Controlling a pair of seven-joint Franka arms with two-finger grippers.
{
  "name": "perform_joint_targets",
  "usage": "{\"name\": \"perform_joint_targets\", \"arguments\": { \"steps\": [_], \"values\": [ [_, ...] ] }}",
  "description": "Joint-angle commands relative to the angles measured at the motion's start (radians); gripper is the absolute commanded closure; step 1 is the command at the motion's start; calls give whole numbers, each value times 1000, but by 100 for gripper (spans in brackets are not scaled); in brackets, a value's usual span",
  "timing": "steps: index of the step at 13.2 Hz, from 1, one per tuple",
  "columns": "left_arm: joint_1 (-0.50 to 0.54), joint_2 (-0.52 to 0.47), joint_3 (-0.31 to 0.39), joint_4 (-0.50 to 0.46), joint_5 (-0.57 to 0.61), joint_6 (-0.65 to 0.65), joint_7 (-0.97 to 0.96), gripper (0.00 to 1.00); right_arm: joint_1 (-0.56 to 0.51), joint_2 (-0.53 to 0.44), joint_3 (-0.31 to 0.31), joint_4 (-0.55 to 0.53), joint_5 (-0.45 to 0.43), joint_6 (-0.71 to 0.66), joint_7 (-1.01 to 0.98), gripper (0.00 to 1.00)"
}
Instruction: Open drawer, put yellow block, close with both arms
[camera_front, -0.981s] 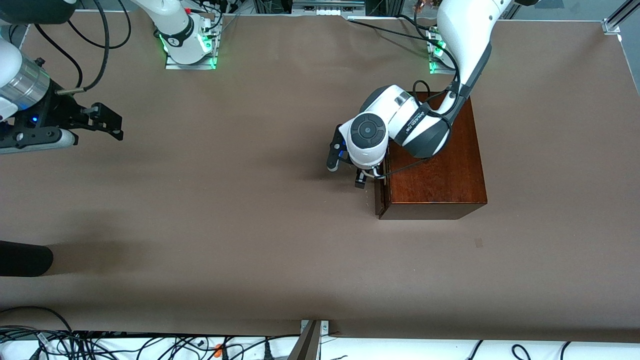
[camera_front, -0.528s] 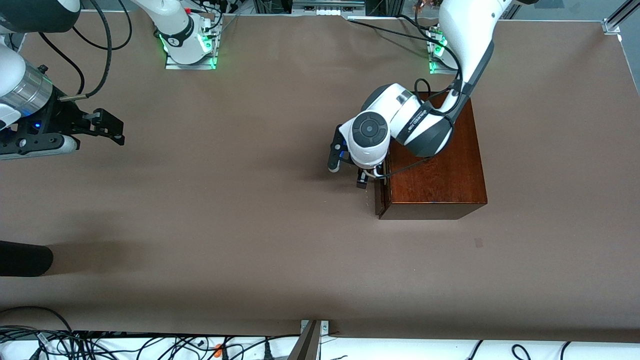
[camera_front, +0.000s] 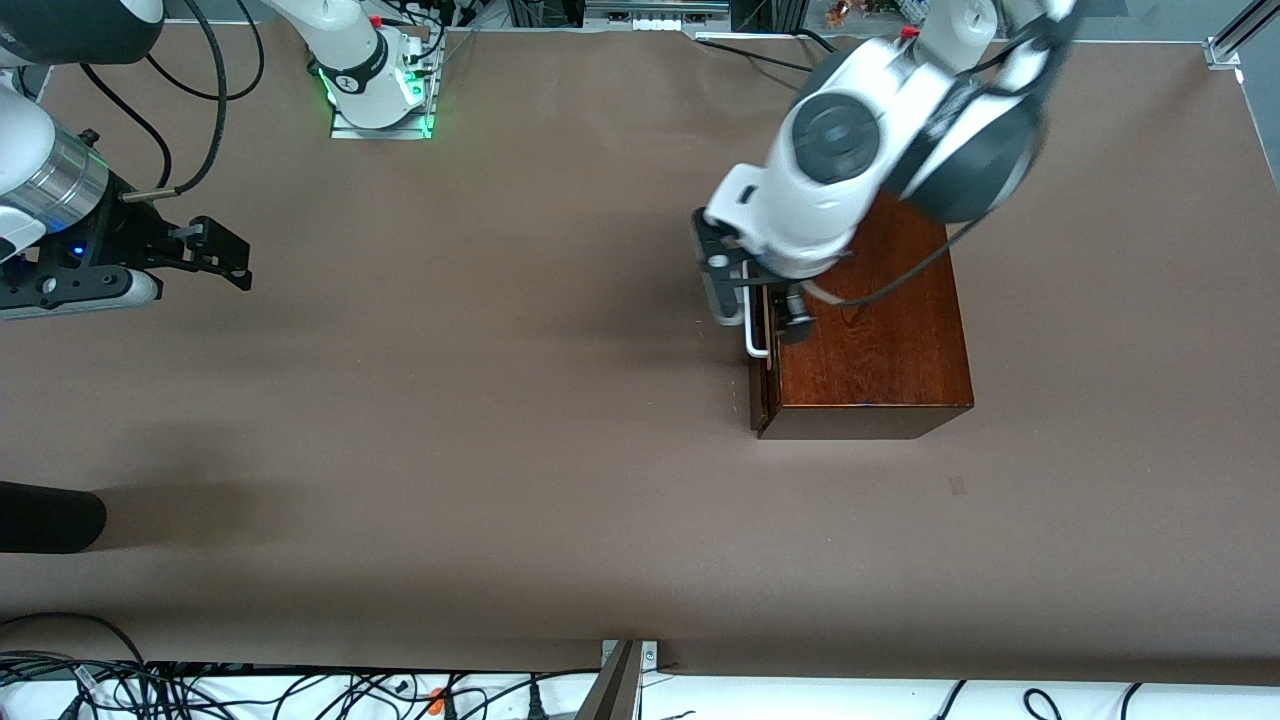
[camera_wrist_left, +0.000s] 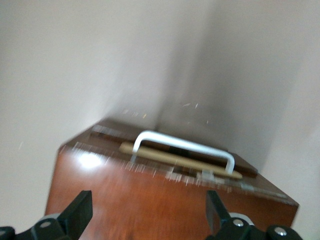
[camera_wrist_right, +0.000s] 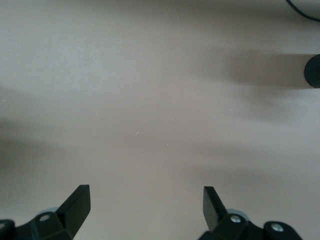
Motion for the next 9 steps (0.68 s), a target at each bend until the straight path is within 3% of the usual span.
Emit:
{"name": "perform_joint_targets", "arguments": {
  "steps": [1,3,5,7,9],
  "values": [
    [108,3,0,88,-21,-83,-98,0,-2,-7,6,1,0,2,18,0],
    [158,-48,23,69,-27,-92,-184,0,-2,-7,4,1,0,2,18,0],
    [160,-121,109,-15,-22,-85,-331,0,-2,-7,4,1,0,2,16,0],
    [213,-181,118,-80,-18,-81,-515,0,-2,-7,3,1,0,2,16,0],
    [261,-271,118,-205,-16,-16,-707,0,-2,-7,3,1,0,2,18,0]
  ]
}}
